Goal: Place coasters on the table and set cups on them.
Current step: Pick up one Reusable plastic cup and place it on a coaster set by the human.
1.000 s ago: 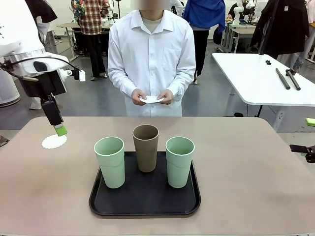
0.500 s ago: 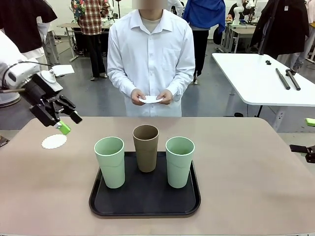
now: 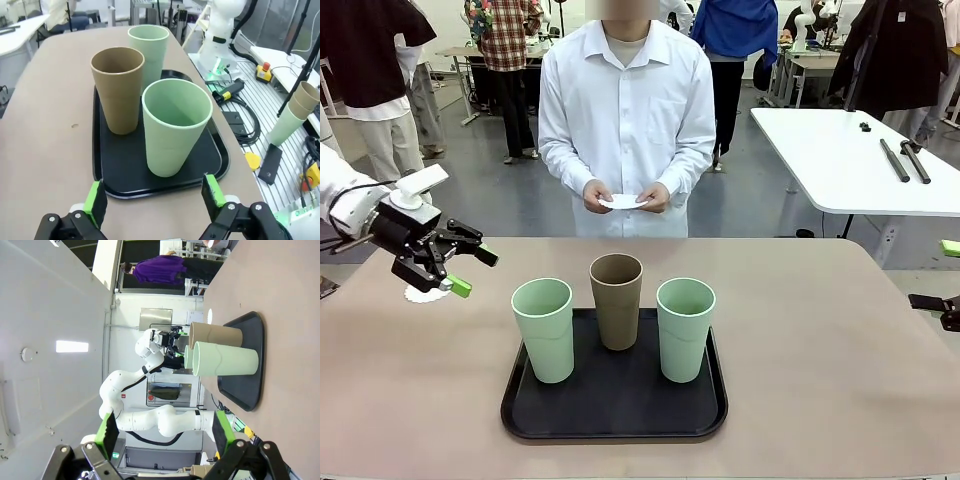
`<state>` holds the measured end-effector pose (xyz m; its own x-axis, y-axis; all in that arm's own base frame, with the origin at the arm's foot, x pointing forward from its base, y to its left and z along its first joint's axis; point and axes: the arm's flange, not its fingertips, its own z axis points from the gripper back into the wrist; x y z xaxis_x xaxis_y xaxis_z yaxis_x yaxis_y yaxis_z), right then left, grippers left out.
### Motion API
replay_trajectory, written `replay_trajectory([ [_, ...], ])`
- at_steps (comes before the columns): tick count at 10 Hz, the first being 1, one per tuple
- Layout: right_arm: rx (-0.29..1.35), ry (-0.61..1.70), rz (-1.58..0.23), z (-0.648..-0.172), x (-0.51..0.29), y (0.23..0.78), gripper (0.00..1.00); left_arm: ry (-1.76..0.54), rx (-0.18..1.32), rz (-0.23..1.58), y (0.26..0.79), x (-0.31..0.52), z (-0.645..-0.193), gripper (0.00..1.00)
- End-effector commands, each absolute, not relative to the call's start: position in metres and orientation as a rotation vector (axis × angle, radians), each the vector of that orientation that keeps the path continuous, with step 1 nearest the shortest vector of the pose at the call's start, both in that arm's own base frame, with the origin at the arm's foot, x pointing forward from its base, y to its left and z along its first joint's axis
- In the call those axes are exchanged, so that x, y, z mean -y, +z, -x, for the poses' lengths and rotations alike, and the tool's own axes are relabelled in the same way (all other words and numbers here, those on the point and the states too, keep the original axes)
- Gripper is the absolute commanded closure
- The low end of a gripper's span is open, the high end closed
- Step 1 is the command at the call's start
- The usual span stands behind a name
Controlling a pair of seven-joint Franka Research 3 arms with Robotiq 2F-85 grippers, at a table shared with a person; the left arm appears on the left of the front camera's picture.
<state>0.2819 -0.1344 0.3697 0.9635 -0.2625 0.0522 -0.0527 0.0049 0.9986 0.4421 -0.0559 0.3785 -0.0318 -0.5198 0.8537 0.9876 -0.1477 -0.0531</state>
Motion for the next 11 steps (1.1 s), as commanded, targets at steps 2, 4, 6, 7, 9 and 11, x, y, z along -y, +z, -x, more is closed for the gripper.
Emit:
replay_trajectory([
  [2, 0.264, -0.174, -1.586, -0.286, 0.134, 0.371, 0.00, -1.495, 0.843, 0.877, 0.370, 0.060, -0.420, 0.00],
  [4, 0.264, -0.174, -1.586, -0.286, 0.134, 0.371, 0.00, -1.470, 0.813, 0.890, 0.364, 0.058, -0.413, 0.00],
  [6, 0.264, -0.174, -1.586, -0.286, 0.134, 0.371, 0.00, -1.489, 0.785, 0.914, 0.370, 0.056, -0.426, 0.00],
  [7, 0.264, -0.174, -1.586, -0.286, 0.134, 0.371, 0.00, -1.489, 0.785, 0.914, 0.370, 0.056, -0.426, 0.00],
  [9, 0.264, -0.174, -1.586, -0.286, 0.134, 0.371, 0.00, -1.489, 0.785, 0.914, 0.370, 0.056, -0.426, 0.00],
  [11, 0.264, -0.174, -1.586, -0.286, 0.134, 0.371, 0.00, -1.478, 0.853, 1.068, 0.356, 0.052, -0.426, 0.00],
])
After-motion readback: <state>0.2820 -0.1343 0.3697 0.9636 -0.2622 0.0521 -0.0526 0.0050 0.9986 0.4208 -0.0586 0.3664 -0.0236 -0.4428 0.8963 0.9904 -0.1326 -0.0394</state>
